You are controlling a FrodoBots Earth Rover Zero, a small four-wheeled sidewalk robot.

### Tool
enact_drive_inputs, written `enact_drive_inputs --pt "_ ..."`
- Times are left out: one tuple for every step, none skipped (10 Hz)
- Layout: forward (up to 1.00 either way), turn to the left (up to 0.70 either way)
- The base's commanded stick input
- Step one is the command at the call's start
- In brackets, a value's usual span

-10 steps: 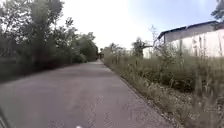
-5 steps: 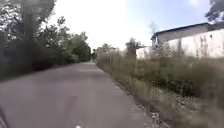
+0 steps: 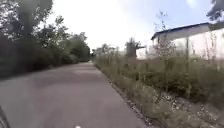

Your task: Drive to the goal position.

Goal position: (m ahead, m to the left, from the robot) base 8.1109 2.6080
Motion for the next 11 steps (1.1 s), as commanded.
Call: enact_drive_inputs --pt "1.00 -0.01" --pt "1.00 -0.01" --pt "1.00 -0.01" --pt "1.00 -0.01" --pt "1.00 -0.01" --pt "1.00 -0.01" --pt "1.00 0.26" --pt "1.00 0.35" --pt "1.00 0.39" --pt "1.00 0.39" --pt "1.00 0.39"
